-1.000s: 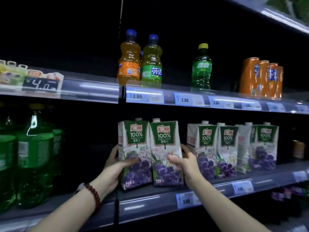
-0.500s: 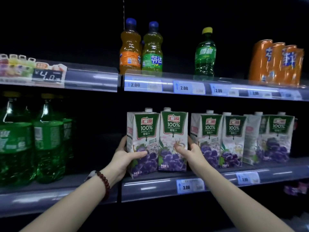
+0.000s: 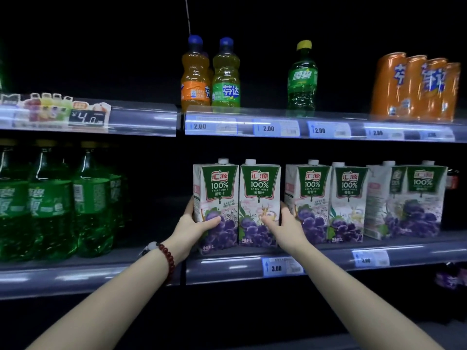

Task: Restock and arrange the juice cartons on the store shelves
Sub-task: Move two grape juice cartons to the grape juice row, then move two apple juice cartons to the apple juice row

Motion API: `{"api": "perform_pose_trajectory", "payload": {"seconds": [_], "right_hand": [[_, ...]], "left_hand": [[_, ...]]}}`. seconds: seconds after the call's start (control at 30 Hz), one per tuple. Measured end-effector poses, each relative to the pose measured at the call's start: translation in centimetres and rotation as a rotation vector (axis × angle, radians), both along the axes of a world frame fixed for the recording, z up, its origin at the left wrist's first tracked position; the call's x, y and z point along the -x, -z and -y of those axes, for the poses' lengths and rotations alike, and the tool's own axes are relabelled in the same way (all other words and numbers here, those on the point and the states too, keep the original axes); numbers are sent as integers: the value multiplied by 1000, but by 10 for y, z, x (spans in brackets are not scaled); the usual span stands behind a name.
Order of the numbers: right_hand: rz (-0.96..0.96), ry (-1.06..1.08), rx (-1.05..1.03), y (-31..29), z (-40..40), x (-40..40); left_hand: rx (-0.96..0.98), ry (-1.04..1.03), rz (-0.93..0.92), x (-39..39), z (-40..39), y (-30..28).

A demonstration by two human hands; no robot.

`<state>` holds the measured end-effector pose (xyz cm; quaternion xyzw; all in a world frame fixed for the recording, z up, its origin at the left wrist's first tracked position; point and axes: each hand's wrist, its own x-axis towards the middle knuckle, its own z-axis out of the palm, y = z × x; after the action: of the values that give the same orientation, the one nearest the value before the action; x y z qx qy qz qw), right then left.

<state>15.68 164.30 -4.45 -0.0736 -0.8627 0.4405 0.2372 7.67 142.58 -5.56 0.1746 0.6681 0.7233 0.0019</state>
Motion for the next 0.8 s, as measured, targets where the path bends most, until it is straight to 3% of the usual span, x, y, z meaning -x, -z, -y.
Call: {"api": "perform_pose_trajectory", "payload": {"seconds": [0.33,0.63,0.8], "right_hand": [[40,101,-85,8,16,-23],[122,318,-136,-2,68,-37],[137,167,-235,2,139,-36]], "left_hand": [[170,-151,50,-23,4,-1],[256,-210,50,-52,70,-12],[442,-255,-95,-81,131,-9]]}}
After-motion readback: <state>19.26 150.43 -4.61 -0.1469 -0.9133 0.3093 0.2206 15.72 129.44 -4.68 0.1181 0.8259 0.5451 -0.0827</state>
